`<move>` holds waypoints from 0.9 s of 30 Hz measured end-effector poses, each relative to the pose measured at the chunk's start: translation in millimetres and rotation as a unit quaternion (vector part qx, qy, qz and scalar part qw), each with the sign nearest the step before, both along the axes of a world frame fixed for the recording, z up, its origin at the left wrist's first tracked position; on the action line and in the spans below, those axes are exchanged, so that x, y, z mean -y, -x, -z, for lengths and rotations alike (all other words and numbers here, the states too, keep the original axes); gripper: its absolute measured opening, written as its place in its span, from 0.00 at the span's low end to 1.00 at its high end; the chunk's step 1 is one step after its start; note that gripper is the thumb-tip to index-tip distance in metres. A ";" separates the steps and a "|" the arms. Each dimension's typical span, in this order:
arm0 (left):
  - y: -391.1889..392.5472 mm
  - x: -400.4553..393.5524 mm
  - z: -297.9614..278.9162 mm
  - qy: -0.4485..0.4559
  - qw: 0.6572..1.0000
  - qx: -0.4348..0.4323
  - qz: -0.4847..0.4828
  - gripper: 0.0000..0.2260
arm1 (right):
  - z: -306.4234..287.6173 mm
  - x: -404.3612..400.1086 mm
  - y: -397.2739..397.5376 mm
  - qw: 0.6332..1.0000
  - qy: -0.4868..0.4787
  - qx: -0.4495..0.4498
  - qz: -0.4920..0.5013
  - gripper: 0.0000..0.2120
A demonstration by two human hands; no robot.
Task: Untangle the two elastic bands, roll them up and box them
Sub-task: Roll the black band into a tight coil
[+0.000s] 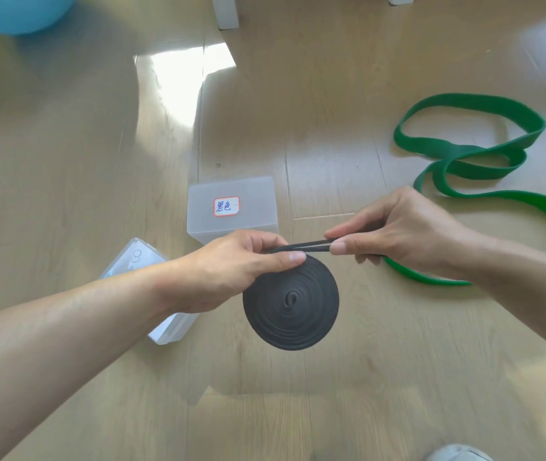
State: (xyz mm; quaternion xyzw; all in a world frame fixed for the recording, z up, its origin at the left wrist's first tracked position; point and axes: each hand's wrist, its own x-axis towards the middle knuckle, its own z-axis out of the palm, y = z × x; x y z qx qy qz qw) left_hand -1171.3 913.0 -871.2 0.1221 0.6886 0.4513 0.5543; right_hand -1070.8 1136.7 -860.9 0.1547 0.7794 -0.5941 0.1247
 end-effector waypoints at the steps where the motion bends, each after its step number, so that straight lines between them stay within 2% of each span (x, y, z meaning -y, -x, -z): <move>1: 2.4 0.8 0.1 0.002 1.000 -0.011 -0.001 0.07 | -1.6 -3.1 1.4 1.000 0.002 -0.002 0.008 0.09; 4: 9.4 3.6 2.6 0.003 0.999 -0.038 -0.021 0.09 | -0.8 -5.9 1.7 0.999 0.016 0.008 0.043 0.07; 7: 7.3 3.0 7.1 -0.026 0.997 0.011 -0.075 0.07 | 10.1 5.5 -2.1 0.997 0.041 0.025 0.057 0.08; 11: 3.7 2.9 15.4 -0.014 0.993 -0.001 -0.113 0.07 | 23.6 19.5 -9.5 0.992 0.093 0.024 0.082 0.08; 14: 5.2 2.5 17.0 -0.015 0.984 0.026 -0.173 0.09 | 24.5 24.1 -11.7 0.993 0.089 0.015 0.079 0.13; 16: 6.9 0.2 16.9 -0.032 0.971 0.057 -0.229 0.14 | 26.7 26.0 -10.3 0.991 0.086 -0.003 0.098 0.16; 18: 7.9 -2.8 15.3 -0.060 0.956 0.090 -0.274 0.18 | 30.1 28.4 -8.5 0.980 0.117 -0.021 0.157 0.17; 22: 3.7 -9.6 17.1 -0.077 0.935 0.124 -0.324 0.18 | 34.5 44.1 -7.3 0.947 0.220 -0.026 0.234 0.18; 25: 3.1 -7.7 19.9 -0.058 0.927 0.166 -0.332 0.18 | 35.4 45.9 -4.5 0.944 0.228 -0.020 0.240 0.18; 27: 5.8 -2.8 18.4 -0.034 0.954 0.157 -0.252 0.19 | 32.6 38.5 -1.6 0.962 0.195 -0.005 0.189 0.16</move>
